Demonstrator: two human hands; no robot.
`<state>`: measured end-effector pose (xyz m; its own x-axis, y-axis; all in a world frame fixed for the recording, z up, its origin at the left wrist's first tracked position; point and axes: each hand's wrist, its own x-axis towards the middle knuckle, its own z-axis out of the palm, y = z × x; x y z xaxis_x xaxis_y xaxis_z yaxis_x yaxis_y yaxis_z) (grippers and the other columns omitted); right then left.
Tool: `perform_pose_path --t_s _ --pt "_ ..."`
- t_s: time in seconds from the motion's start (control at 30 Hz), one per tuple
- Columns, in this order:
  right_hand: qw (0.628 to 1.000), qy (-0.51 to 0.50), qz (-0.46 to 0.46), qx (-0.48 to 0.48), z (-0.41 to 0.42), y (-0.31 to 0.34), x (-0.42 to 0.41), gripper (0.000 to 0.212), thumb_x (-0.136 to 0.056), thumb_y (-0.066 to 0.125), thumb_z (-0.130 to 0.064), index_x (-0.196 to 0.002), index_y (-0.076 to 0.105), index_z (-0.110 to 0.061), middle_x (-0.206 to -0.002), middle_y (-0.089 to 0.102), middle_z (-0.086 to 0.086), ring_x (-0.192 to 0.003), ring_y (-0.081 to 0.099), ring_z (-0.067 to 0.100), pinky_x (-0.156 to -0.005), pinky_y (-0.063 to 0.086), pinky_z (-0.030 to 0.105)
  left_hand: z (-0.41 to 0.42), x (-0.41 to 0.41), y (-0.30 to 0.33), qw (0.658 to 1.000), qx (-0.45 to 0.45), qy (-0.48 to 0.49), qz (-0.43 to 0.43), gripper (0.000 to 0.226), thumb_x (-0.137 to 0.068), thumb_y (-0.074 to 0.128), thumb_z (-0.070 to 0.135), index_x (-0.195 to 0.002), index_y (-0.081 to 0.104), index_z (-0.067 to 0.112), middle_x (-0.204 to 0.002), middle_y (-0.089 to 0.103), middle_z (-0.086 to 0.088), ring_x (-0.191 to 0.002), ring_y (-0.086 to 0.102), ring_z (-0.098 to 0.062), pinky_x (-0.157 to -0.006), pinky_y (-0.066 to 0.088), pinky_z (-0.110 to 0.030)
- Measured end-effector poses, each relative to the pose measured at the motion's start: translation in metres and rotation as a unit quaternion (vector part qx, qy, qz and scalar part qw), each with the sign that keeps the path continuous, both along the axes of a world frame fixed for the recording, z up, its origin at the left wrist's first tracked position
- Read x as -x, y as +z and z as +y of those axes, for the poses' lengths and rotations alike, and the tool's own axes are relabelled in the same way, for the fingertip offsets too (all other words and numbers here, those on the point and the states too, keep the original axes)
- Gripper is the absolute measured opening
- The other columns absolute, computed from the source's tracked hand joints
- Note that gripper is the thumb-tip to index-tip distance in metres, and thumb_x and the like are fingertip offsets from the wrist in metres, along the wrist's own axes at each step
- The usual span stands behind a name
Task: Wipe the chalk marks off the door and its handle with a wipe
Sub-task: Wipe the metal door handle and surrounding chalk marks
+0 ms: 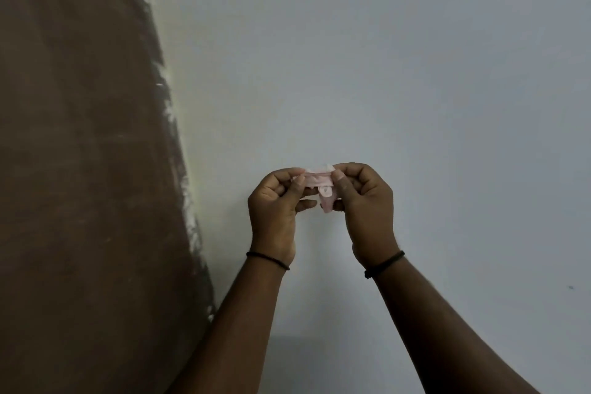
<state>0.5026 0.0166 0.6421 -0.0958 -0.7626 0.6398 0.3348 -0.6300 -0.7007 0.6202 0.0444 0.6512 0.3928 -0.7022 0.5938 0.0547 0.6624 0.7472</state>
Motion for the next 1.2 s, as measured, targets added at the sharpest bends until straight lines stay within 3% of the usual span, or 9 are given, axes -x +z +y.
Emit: perform_pose_path --t_s 0.13,0.3,0.43,0.57,0.67,0.8,1.0,1.1,1.2 --pt "0.999 0.025 0.009 0.031 0.025 0.002 -0.044 0.006 -0.096 0.063 -0.010 -0.096 0.068 -0.011 -0.084 0.074 0.008 -0.071 0.069 0.026 -0.063 0.057 0.038 0.039 -0.033 0.003 0.996 0.009 0.084 -0.014 0.008 -0.094 0.062 0.007 -0.095 0.067 0.013 -0.089 0.076 -0.002 -0.077 0.073 -0.019 -0.060 0.057 -0.028" --pt "0.977 0.213 -0.025 0.009 0.065 0.022 -0.091 0.022 -0.090 0.061 0.006 -0.104 0.069 -0.009 -0.105 0.072 0.016 -0.096 0.067 0.027 -0.082 0.055 0.036 0.095 -0.078 0.013 0.989 -0.005 0.148 0.001 0.011 -0.090 0.067 0.006 -0.101 0.065 0.009 -0.090 0.072 -0.011 -0.068 0.070 -0.017 -0.052 0.052 -0.027" --pt "0.951 0.304 -0.050 0.011 0.112 0.033 -0.127 0.023 -0.092 0.057 0.008 -0.108 0.064 -0.006 -0.102 0.072 0.012 -0.092 0.069 0.023 -0.080 0.059 0.034 0.145 -0.104 0.022 0.980 0.016 0.198 -0.025 0.015 -0.091 0.063 -0.001 -0.096 0.066 0.013 -0.088 0.073 -0.005 -0.069 0.070 -0.014 -0.051 0.051 -0.023" --pt "0.954 0.294 -0.053 0.013 0.172 0.037 -0.162 0.016 -0.092 0.058 0.004 -0.106 0.066 0.003 -0.099 0.073 0.018 -0.085 0.067 0.026 -0.072 0.058 0.037 0.210 -0.131 0.029 0.967 0.057 0.241 -0.053 0.012 -0.092 0.063 0.006 -0.096 0.068 0.017 -0.091 0.075 -0.004 -0.075 0.070 -0.019 -0.056 0.052 -0.025" --pt "0.958 0.282 -0.047 0.026 0.190 0.035 -0.175 0.017 -0.093 0.057 0.006 -0.099 0.069 -0.004 -0.091 0.075 0.009 -0.079 0.070 0.019 -0.067 0.060 0.032 0.232 -0.137 0.030 0.964 0.058 0.253 -0.063 0.015 -0.094 0.062 0.009 -0.103 0.068 0.019 -0.091 0.075 0.001 -0.078 0.070 -0.017 -0.057 0.053 -0.023" --pt "0.957 0.284 -0.005 0.058 0.240 0.039 -0.199 0.026 -0.094 0.057 0.001 -0.095 0.075 -0.018 -0.094 0.077 0.001 -0.089 0.072 0.018 -0.073 0.057 0.028 0.292 -0.156 0.033 0.955 0.067 0.274 -0.090 0.019 -0.094 0.062 0.006 -0.107 0.069 0.018 -0.095 0.074 0.004 -0.083 0.069 -0.015 -0.058 0.053 -0.024" --pt "0.926 0.368 -0.042 0.077 0.298 0.042 -0.209 0.017 -0.093 0.061 -0.014 -0.105 0.072 -0.012 -0.100 0.074 0.011 -0.093 0.069 0.025 -0.082 0.058 0.036 0.351 -0.161 0.033 0.931 0.089 0.335 -0.113 0.012 -0.093 0.064 0.009 -0.103 0.068 0.013 -0.098 0.074 -0.007 -0.087 0.072 -0.020 -0.062 0.056 -0.026" --pt "0.923 0.372 -0.060 0.076 0.322 0.043 -0.208 0.015 -0.094 0.064 -0.010 -0.109 0.064 -0.010 -0.108 0.070 0.018 -0.099 0.068 0.033 -0.085 0.058 0.042 0.370 -0.159 0.033 0.916 0.098 0.373 -0.115 0.012 -0.093 0.065 0.011 -0.102 0.068 0.018 -0.096 0.074 -0.001 -0.086 0.072 -0.014 -0.066 0.058 -0.027" --pt "0.929 0.355 -0.060 0.084 0.339 0.045 -0.208 0.011 -0.091 0.066 -0.006 -0.101 0.064 -0.011 -0.101 0.070 0.018 -0.093 0.068 0.032 -0.080 0.059 0.040 0.387 -0.156 0.031 0.907 0.106 0.393 -0.111 0.011 -0.092 0.066 0.012 -0.101 0.069 0.016 -0.094 0.073 -0.001 -0.085 0.072 -0.018 -0.066 0.059 -0.034"
